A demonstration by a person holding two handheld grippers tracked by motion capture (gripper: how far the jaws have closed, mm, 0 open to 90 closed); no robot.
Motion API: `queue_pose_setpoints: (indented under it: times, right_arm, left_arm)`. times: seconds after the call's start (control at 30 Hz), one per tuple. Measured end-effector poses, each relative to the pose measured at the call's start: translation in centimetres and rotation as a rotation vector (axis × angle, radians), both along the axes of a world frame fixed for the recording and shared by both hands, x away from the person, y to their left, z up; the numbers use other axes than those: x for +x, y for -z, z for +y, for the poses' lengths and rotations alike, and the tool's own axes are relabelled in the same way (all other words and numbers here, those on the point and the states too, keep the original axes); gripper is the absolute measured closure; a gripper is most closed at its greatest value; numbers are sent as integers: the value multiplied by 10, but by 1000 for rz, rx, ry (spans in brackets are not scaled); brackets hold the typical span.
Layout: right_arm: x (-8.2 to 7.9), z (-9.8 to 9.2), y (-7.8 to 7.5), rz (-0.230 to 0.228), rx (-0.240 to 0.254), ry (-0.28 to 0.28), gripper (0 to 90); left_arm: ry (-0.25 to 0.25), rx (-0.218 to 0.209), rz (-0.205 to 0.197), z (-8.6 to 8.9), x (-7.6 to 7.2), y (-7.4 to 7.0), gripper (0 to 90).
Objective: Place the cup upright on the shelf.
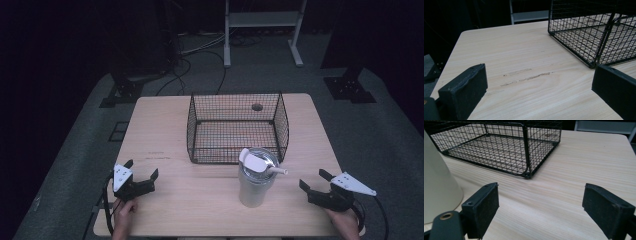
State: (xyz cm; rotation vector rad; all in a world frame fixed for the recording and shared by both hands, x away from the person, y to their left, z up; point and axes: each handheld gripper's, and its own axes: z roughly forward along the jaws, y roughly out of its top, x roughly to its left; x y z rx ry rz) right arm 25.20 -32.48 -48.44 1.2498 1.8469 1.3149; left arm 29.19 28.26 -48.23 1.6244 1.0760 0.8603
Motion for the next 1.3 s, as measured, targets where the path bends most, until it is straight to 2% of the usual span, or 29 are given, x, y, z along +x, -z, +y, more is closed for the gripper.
queue_pose_setpoints:
  times: [0.57,0.97,1.3]
  right_arm:
    - [-8,15,-13,-19,-21,-85,130]
    - [-16,29,-27,-34,-69,-164,130]
    - [-23,38,-36,-50,-89,-224,127]
  left_arm:
    - [3,-9,-3,1,-1,0,0]
    - [3,-11,-4,1,-1,0,0]
    - [4,-12,-5,1,-1,0,0]
